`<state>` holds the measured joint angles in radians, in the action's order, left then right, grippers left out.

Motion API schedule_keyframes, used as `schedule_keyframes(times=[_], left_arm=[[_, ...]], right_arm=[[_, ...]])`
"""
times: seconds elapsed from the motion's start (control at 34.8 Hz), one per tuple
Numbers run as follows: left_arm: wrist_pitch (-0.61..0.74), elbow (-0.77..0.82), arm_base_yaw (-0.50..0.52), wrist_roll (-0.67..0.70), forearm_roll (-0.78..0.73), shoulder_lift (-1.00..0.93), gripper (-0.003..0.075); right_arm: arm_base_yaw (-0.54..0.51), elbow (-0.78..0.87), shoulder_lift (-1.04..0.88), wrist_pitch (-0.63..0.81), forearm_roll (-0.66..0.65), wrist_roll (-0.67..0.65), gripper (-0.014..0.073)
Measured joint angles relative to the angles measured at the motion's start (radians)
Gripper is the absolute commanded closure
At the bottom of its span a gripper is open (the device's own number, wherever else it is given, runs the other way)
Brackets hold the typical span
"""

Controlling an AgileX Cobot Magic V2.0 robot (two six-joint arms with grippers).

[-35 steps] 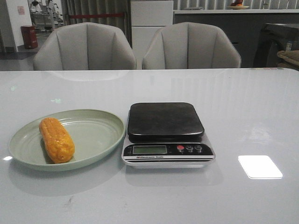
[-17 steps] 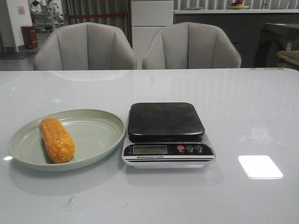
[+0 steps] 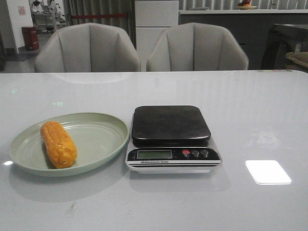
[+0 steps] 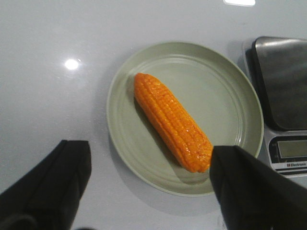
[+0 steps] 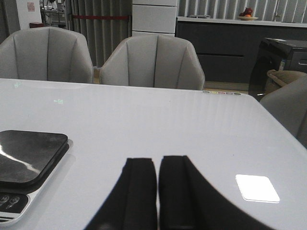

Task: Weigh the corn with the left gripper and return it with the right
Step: 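Lower the left gripper onto the orange corn cob and close it, then lift the corn with the left gripper and lower it onto the scale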

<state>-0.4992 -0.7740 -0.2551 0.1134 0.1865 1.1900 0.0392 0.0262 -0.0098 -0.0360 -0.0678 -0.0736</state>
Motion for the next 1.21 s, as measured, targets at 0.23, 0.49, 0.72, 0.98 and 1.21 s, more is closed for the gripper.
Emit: schedule_keyframes(times=[0.23, 0.49, 0.72, 0.98, 1.21], left_arm=[[0.009, -0.087, -0.089, 0.03, 0.007, 0.232, 0.0164], [0.016, -0.158, -0.102, 0.055, 0.043, 0.464, 0.0164], [0.018, -0.213, -0.11, 0.057, 0.074, 0.581, 0.017], [0.024, -0.262, -0.132, 0.057, 0.076, 0.628, 0.0507], [-0.016, -0.359, -0.164, 0.057, 0.076, 0.641, 0.0599]], right_arm=[[0.0, 0.0, 0.0, 0.0, 0.0, 0.0, 0.0401], [0.0, 0.0, 0.0, 0.0, 0.0, 0.0, 0.0401], [0.0, 0.0, 0.0, 0.0, 0.0, 0.0, 0.0401], [0.0, 0.0, 0.0, 0.0, 0.0, 0.0, 0.0401], [0.0, 0.0, 0.0, 0.0, 0.0, 0.0, 0.0401]])
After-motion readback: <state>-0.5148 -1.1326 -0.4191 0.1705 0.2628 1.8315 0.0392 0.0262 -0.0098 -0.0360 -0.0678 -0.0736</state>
